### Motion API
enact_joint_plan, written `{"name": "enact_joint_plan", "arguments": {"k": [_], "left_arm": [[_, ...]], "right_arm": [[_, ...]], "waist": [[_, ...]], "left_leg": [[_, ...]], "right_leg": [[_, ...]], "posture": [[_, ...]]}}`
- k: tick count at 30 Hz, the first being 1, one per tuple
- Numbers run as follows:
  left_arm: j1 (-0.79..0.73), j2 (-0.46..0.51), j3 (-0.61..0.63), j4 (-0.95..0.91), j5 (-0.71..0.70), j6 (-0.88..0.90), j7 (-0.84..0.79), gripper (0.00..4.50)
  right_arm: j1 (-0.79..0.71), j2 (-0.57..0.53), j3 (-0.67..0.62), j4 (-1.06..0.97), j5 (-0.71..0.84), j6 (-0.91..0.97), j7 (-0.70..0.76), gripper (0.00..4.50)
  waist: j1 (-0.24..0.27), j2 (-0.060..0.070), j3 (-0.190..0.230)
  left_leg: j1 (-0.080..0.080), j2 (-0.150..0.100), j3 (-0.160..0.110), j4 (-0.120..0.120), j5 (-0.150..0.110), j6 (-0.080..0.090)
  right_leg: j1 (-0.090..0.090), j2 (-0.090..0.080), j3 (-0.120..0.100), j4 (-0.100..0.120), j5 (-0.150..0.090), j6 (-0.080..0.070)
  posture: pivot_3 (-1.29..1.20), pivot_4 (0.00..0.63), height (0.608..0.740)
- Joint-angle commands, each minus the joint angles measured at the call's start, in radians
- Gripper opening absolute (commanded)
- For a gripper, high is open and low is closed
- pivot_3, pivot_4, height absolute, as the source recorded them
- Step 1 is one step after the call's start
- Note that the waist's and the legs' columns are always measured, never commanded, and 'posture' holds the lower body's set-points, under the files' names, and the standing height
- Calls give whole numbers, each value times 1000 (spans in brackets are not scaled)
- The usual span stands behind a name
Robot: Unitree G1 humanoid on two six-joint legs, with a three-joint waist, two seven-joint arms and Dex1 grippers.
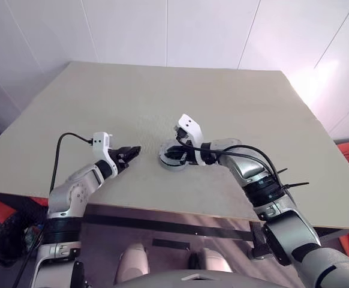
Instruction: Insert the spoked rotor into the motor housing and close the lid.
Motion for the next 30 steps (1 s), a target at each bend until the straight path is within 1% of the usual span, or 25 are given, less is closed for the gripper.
{"name": "enact_joint_plan", "arguments": {"k": [1, 3, 6, 8, 12, 14, 22, 24, 27, 30], "left_arm": [[-20, 10, 11, -37, -11, -3, -1, 2671], [-25, 10, 10, -30, -9, -6, -3, 2671], [-34, 9, 6, -19, -5, -11, -5, 2671], [-41, 6, 4, -12, -3, -14, -7, 2671], [-50, 1, -2, -4, 0, -19, -9, 2671], [-53, 0, -4, 0, 2, -21, -12, 2671], [-60, 6, -9, 9, 6, -22, -27, 2671], [-61, 9, -10, 9, 6, -20, -29, 2671], [-65, 14, -11, 9, 8, -17, -33, 2671], [-67, 19, -12, 10, 8, -15, -36, 2671]], "right_arm": [[39, -28, -8, 42, -25, -3, -23, 671], [48, -27, -17, 38, -21, -33, -22, 671], [50, -10, -77, 10, 41, -81, 8, 671], [38, 0, -105, 0, 69, -79, 14, 671], [4, 18, -134, 13, 62, -130, -15, 671], [-6, 32, -148, 25, 62, -163, -22, 671], [2, 63, -189, -9, 111, -232, 7, 671], [13, 67, -198, -12, 133, -264, 35, 671], [49, 56, -171, 2, 115, -352, 86, 1273], [73, 61, -163, 15, 116, -390, 112, 2202]], "waist": [[0, 0, 0], [-1, 0, 0], [0, 0, 0], [-1, 0, 0], [-2, 0, 0], [-3, 0, 0], [-2, 0, 0], [-2, 0, 0], [-2, 0, 0], [-2, 0, 0]], "left_leg": [[4, 0, 0, -1, 0, 1], [9, -1, 0, -3, -1, 2], [9, -1, 0, -4, 0, 1], [8, -1, 0, -4, 0, 0], [3, 0, 0, -5, 0, 0], [2, -1, 1, -7, 0, -1], [1, -1, 1, -12, 1, -2], [1, -1, 2, -12, 1, -2], [1, -1, 2, -12, 1, -1], [1, -1, 2, -12, 1, -1]], "right_leg": [[3, 0, 0, -1, 0, 0], [7, 0, 1, -2, -1, 1], [7, 0, 1, -2, -1, 1], [6, 0, 1, -2, -1, 1], [1, 0, 1, -2, 0, 0], [-1, 0, 1, -2, 2, -4], [-2, 0, 1, -7, 2, -6], [-2, 0, 1, -8, 2, -6], [-1, 0, 1, -8, 2, -6], [0, 0, 0, -9, 2, -6]], "posture": [[0, 0, 740], [0, 0, 740], [0, 0, 740], [0, 0, 740], [0, 0, 740], [0, 0, 740], [0, 0, 740], [0, 0, 740], [0, 0, 740], [0, 0, 740]]}}
